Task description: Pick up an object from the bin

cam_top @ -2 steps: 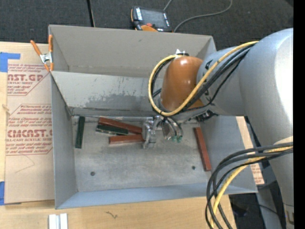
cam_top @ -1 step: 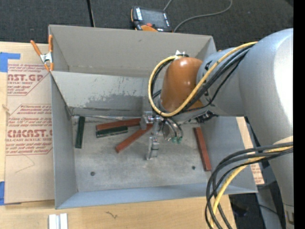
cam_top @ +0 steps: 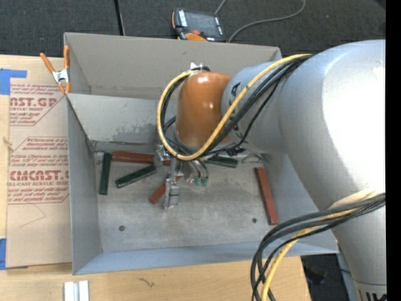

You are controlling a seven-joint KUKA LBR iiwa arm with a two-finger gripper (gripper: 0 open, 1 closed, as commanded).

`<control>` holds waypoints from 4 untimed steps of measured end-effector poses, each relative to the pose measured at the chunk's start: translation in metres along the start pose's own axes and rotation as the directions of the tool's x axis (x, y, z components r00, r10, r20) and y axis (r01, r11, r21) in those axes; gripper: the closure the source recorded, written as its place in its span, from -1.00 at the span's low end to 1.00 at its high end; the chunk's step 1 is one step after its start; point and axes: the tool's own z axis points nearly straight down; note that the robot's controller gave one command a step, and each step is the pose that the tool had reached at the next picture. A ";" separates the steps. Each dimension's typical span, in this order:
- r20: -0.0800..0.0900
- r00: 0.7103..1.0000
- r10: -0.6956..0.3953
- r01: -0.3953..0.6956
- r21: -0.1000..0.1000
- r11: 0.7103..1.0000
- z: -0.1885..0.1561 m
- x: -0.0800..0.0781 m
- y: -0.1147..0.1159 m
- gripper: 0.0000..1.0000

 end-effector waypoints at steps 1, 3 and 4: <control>-0.006 1.000 0.000 0.000 0.002 1.000 0.001 0.043 0.033 -1.00; -0.014 0.999 0.035 -0.035 0.002 0.999 0.002 0.050 0.009 1.00; -0.004 0.999 0.037 -0.037 0.003 0.999 0.001 0.048 0.008 -1.00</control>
Offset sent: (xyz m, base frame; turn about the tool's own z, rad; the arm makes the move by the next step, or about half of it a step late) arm -0.0445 0.0264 -0.0004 0.0035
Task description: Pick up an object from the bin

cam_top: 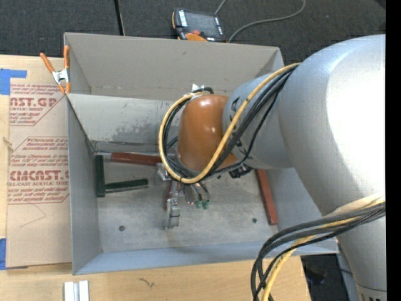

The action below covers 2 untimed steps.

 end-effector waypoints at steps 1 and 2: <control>0.006 0.995 0.104 -0.104 -0.005 0.995 -0.008 -0.048 0.081 -1.00; 0.002 0.994 0.107 -0.107 0.000 0.994 -0.007 -0.047 0.076 1.00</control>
Offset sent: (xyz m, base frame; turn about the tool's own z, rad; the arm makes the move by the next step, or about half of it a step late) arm 0.0420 0.0775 0.0075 0.1096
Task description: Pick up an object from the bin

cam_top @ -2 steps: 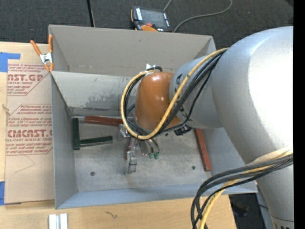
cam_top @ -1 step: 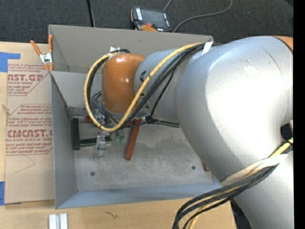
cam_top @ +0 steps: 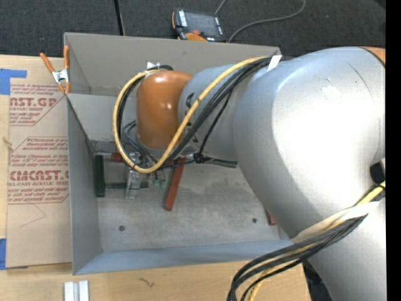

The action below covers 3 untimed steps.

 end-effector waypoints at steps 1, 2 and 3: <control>0.002 0.935 -0.356 0.356 0.004 0.935 -0.042 -0.006 0.030 1.00; 0.001 0.935 -0.354 0.354 0.000 0.935 -0.040 -0.005 0.031 -1.00; 0.001 0.902 -0.431 0.431 0.000 0.902 0.008 -0.004 0.041 -1.00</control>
Offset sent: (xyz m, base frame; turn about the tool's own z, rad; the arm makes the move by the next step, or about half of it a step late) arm 0.0059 0.0304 0.0405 -0.3621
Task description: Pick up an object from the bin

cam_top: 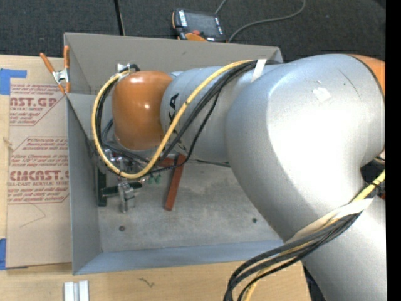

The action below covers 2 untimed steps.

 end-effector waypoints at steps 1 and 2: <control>0.009 1.000 0.001 -0.001 -0.001 1.000 -0.004 -0.003 0.000 1.00; 0.007 0.955 -0.296 0.296 0.002 0.955 -0.139 0.007 -0.004 1.00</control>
Offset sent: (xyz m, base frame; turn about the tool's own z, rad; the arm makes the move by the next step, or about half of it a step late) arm 0.0000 0.0000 0.0000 0.0000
